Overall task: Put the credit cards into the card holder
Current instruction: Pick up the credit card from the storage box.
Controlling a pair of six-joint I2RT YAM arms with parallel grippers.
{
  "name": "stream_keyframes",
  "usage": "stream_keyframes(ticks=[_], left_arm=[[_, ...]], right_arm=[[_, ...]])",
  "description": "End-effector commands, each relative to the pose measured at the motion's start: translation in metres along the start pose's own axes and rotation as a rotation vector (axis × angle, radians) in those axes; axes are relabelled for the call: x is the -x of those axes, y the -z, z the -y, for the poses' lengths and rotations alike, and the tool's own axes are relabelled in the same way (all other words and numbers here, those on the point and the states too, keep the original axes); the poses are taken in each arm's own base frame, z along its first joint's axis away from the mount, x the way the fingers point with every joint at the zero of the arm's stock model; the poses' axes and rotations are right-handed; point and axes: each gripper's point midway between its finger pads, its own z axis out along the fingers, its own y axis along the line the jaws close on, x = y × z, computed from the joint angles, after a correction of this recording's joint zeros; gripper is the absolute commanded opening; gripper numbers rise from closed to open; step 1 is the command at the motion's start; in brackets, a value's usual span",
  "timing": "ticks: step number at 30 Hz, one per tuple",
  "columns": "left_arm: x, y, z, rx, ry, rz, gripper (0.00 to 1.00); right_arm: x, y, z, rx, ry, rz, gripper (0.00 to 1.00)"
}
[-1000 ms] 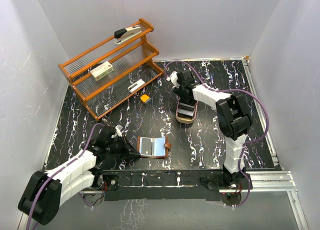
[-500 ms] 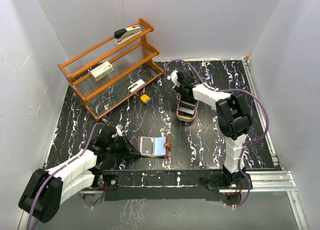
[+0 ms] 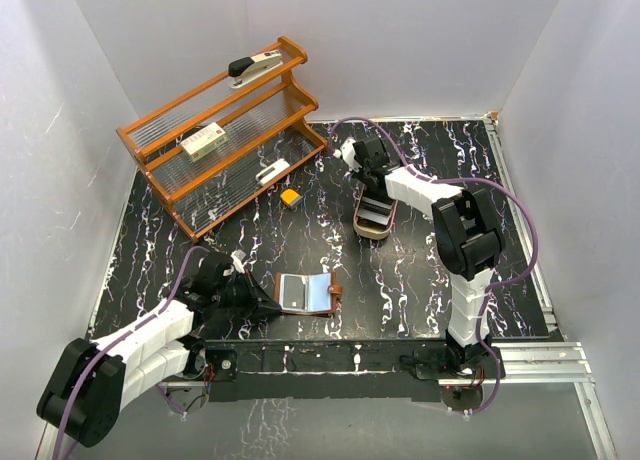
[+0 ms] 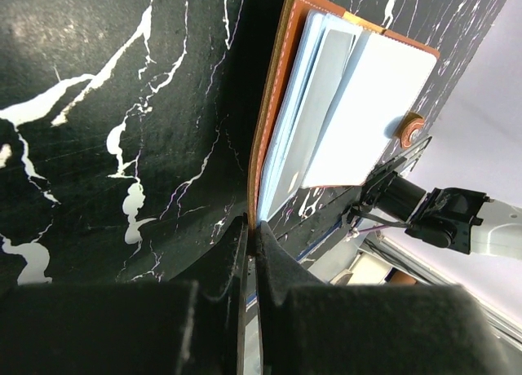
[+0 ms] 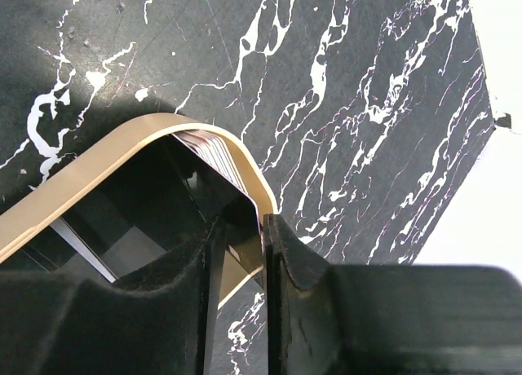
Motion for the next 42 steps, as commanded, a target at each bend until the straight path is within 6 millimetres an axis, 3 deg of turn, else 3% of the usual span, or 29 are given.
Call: stream_keyframes(ticks=[1,8,15,21,27,31,42], left_arm=[[-0.003,0.003,0.007,-0.017,-0.011,-0.018,0.00],[-0.005,0.001,0.003,-0.012,-0.008,-0.032,0.00],[-0.004,0.004,0.008,-0.025,-0.020,-0.026,0.00],[-0.006,0.005,0.008,-0.010,-0.027,-0.043,0.00],[-0.003,0.010,0.008,0.014,-0.030,-0.016,0.23],[0.000,0.013,0.010,0.032,-0.028,0.000,0.36],[0.021,0.031,0.031,0.078,-0.073,0.086,0.47]], right_arm=[[0.027,0.019,0.030,-0.082,-0.058,0.087,0.20],[0.021,0.033,0.025,-0.068,-0.050,0.041,0.12],[0.020,0.062,0.018,-0.034,-0.058,0.025,0.00],[0.016,0.088,0.004,0.026,-0.099,0.004,0.00],[0.034,0.125,-0.017,0.200,-0.266,0.068,0.00],[0.052,0.161,-0.030,0.317,-0.385,0.158,0.00],[0.094,0.252,-0.096,0.713,-0.743,0.366,0.00]])
